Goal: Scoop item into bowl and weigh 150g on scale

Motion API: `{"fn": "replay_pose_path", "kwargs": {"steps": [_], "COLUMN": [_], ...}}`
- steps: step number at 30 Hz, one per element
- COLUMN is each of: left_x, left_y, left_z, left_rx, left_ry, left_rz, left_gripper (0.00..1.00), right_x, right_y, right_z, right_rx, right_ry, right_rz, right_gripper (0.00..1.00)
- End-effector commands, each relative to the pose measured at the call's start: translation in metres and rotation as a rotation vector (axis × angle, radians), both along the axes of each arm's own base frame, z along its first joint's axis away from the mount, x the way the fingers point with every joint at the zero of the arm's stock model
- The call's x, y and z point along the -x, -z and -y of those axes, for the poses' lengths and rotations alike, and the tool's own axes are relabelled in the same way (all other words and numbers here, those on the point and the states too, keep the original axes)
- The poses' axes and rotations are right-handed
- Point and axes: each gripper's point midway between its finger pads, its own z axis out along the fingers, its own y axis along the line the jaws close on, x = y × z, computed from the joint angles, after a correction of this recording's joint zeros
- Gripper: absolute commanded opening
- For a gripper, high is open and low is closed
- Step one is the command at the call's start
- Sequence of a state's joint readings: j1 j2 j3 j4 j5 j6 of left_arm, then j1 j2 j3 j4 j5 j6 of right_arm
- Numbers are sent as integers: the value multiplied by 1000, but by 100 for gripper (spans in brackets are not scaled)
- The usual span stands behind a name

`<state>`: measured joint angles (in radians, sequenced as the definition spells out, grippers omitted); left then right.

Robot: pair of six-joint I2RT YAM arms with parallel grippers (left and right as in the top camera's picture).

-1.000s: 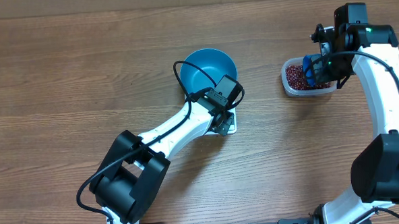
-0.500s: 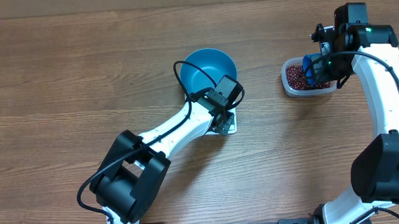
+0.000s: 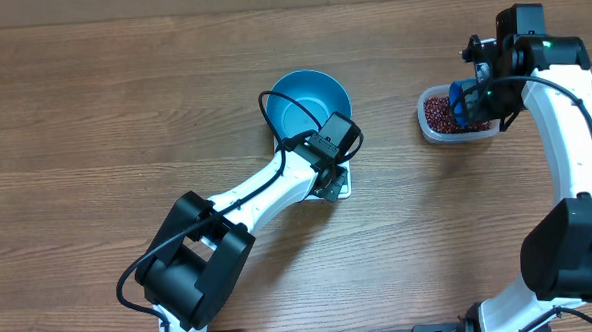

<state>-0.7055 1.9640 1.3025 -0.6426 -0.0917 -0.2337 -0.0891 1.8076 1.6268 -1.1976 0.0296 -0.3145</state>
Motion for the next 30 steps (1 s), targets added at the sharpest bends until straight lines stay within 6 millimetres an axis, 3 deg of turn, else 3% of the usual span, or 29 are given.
{"fn": "replay_pose_path", "kwargs": {"steps": [1, 30], "left_x": [5, 5], "left_y": [19, 28], "left_z": [-6, -8], "left_rx": [-40, -60], "left_ry": [-12, -8], "left_rz": [-33, -51], "left_gripper": [4, 4], "right_x": [-1, -1], "right_y": [-4, -4], "right_z": [-2, -2], "right_rx": [-8, -8], "right_ry": [1, 0], "right_rz": [13, 13], "right_gripper": [4, 4]}}
